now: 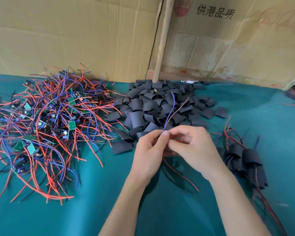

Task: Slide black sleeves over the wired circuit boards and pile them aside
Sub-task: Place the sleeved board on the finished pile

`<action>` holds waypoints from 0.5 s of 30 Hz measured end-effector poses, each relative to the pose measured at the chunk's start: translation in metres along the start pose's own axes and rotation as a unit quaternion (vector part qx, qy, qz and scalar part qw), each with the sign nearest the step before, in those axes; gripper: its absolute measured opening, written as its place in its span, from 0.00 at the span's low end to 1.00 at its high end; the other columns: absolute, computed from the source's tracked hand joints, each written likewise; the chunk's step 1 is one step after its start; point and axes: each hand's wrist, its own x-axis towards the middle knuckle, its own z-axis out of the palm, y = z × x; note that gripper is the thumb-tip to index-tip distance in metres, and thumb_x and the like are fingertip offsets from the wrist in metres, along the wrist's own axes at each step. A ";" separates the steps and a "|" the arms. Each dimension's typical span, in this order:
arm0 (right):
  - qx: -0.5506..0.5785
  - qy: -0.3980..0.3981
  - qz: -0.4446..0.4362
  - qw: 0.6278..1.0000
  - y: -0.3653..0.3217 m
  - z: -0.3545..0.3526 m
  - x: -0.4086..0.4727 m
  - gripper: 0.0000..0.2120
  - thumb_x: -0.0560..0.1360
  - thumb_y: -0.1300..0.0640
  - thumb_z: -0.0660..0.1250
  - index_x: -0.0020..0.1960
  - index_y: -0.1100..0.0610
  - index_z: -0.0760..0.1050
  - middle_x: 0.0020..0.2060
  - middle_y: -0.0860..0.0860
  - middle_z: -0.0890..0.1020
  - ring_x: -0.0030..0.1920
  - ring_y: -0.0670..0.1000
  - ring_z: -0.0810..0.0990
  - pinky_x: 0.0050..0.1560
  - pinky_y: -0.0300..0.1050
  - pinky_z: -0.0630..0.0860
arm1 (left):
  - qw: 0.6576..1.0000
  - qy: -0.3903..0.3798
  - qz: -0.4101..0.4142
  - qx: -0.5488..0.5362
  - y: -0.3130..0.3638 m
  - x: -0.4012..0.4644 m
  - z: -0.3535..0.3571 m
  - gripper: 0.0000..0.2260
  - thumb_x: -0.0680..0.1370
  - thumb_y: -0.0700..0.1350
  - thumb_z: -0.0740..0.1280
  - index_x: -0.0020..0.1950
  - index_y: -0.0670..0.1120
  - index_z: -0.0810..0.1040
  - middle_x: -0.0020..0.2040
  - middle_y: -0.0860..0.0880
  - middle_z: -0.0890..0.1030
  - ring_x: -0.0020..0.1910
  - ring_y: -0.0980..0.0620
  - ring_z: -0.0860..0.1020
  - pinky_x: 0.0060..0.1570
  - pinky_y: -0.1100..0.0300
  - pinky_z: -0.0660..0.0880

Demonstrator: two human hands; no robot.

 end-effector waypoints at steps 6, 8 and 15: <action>-0.204 0.150 0.026 0.967 0.034 -0.010 0.029 0.16 0.75 0.59 0.71 0.61 0.48 0.79 0.60 0.46 0.81 0.51 0.51 0.81 0.56 0.46 0.75 | 0.998 0.058 -0.010 0.018 -0.005 0.003 0.001 0.10 0.85 0.36 0.58 0.50 0.37 0.78 0.39 0.42 0.85 0.37 0.46 0.84 0.39 0.59 0.81; -0.250 0.120 0.058 0.959 0.040 -0.006 0.038 0.19 0.77 0.55 0.71 0.68 0.51 0.75 0.66 0.48 0.77 0.61 0.56 0.78 0.60 0.52 0.74 | 0.998 0.064 -0.012 0.001 -0.005 0.004 0.000 0.10 0.84 0.34 0.57 0.51 0.38 0.77 0.40 0.42 0.84 0.36 0.46 0.84 0.38 0.59 0.81; -0.304 0.146 0.074 0.938 0.044 -0.003 0.052 0.15 0.78 0.50 0.71 0.63 0.53 0.80 0.57 0.53 0.79 0.58 0.60 0.78 0.55 0.52 0.76 | 0.998 0.060 -0.004 -0.014 -0.002 0.004 0.000 0.11 0.83 0.32 0.55 0.54 0.40 0.76 0.39 0.41 0.84 0.36 0.45 0.84 0.36 0.59 0.80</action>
